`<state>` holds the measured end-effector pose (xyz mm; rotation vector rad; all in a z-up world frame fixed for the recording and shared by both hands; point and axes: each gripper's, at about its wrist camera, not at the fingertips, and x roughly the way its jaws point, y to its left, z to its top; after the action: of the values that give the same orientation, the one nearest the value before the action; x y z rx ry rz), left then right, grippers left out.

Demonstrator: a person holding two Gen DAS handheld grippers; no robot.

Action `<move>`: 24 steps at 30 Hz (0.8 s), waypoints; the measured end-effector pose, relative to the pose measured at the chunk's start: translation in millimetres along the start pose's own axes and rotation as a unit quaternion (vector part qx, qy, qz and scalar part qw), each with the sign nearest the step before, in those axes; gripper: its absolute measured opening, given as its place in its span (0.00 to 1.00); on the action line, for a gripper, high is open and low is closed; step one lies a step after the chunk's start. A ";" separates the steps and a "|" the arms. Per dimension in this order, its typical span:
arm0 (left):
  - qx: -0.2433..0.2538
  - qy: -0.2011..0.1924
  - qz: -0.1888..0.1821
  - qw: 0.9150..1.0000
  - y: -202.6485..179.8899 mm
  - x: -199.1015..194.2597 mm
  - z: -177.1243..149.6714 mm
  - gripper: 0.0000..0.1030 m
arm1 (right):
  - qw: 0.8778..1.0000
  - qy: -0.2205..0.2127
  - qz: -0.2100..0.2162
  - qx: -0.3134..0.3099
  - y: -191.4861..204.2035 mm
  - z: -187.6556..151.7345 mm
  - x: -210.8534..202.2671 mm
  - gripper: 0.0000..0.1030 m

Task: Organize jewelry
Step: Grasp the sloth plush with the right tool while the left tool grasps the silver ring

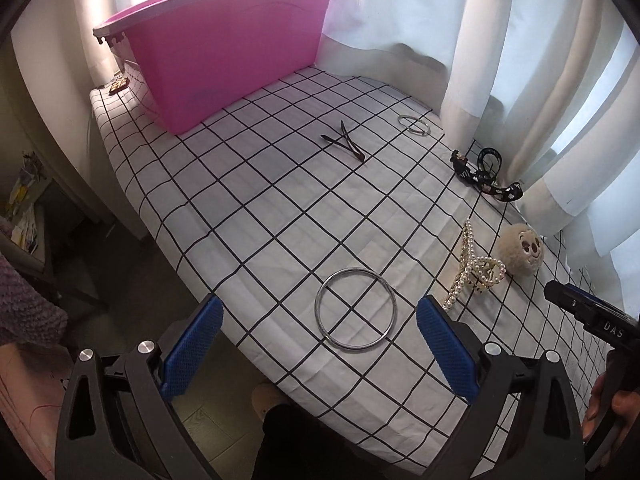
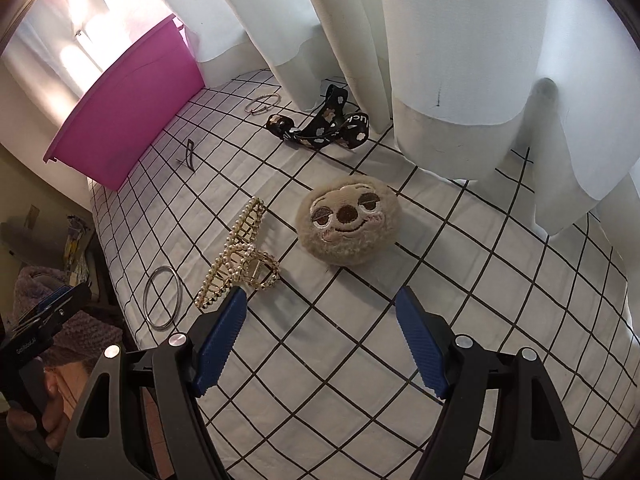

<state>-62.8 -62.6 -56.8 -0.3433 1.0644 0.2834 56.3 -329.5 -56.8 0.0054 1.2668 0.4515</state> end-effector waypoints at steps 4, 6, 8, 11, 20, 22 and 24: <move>-0.006 0.003 -0.025 1.000 -12.2 21.0 -12.0 0.93 | 1.000 -0.008 0.005 0.001 -7.7 1.9 13.7 0.71; -0.008 0.004 -0.028 1.000 -18.4 31.4 -18.4 0.93 | 1.000 -0.011 0.003 -0.002 -11.0 3.1 20.3 0.71; -0.011 0.006 -0.033 0.999 -22.1 40.2 -22.6 0.93 | 1.000 -0.018 0.001 0.003 -14.8 4.1 25.2 0.71; -0.002 -0.002 -0.032 0.999 -26.3 48.5 -27.7 0.93 | 0.999 -0.030 0.008 0.014 -21.4 4.5 30.0 0.71; 0.002 -0.006 -0.015 1.000 -21.0 69.5 -36.5 0.93 | 0.999 -0.034 -0.005 0.010 -23.6 4.6 43.9 0.71; 0.011 -0.011 -0.009 1.000 -22.7 70.5 -36.4 0.93 | 0.999 -0.033 -0.004 0.011 -23.1 5.7 45.7 0.71; 0.015 -0.016 -0.008 1.000 -23.9 71.3 -35.7 0.93 | 0.999 -0.034 -0.007 0.010 -22.7 6.5 47.6 0.71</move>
<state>-49.4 -94.6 -132.5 -0.3184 1.0328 0.2576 80.2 -332.9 -104.1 0.0294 1.2046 0.4230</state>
